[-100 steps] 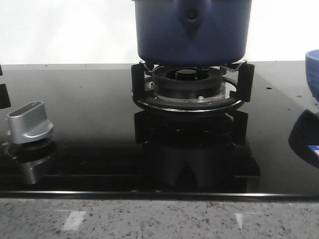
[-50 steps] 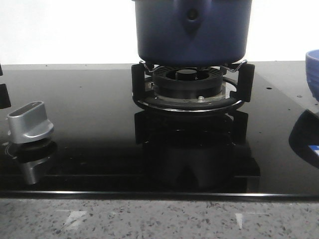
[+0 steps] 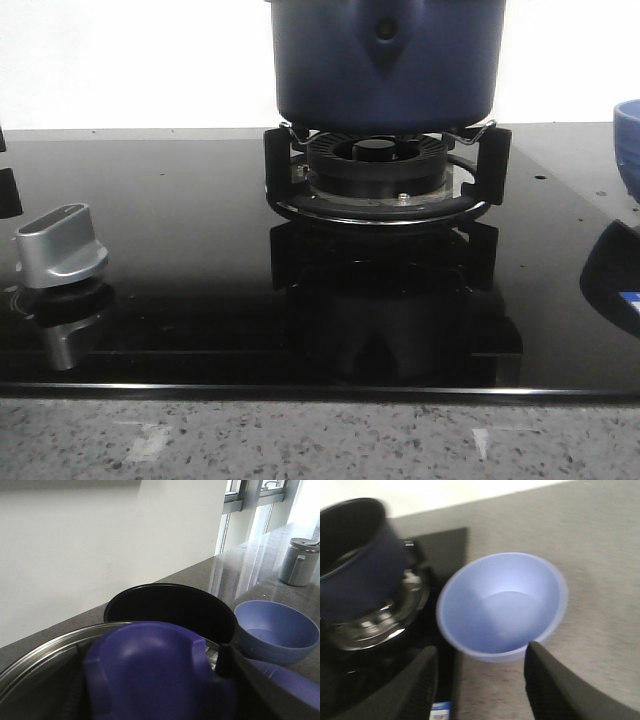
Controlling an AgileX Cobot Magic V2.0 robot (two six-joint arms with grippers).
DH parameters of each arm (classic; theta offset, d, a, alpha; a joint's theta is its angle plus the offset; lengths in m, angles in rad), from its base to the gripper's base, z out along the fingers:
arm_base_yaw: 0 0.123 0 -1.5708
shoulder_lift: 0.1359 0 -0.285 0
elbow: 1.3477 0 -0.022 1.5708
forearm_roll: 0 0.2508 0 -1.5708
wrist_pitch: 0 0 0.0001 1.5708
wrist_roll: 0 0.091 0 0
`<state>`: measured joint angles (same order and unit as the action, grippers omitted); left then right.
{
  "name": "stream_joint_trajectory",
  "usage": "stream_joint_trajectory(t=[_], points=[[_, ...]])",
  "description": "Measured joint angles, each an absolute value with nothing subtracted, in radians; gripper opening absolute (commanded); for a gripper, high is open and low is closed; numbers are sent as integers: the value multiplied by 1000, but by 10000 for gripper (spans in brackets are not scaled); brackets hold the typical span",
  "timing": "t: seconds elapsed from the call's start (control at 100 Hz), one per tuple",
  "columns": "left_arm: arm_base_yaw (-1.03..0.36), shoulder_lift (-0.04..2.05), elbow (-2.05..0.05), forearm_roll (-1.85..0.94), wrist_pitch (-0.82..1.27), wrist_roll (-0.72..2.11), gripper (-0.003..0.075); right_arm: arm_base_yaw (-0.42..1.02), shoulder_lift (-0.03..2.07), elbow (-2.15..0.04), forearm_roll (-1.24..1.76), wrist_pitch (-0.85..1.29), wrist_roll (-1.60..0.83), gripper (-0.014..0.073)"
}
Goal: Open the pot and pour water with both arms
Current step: 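Reach the right gripper to the light blue bowl rim and grasp it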
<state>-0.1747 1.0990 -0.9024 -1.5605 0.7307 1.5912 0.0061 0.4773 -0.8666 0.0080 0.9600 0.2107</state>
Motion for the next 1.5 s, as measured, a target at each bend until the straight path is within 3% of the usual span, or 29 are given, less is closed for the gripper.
stream_joint_trajectory(t=[0.28,0.74,1.41,1.5], points=[[-175,1099,-902,-1582,730,1592,253,-6,837,-1173,-139,1123,271,350],[-175,1099,-902,-1586,730,1593,253,-159,1204,-1198,-42,1120,273,350],[-175,1099,-902,-1599,730,1593,253,-241,1358,-1077,70,1109,273,349],[-175,1099,-902,-1599,730,1593,252,-241,1358,-1053,79,1085,273,313]])
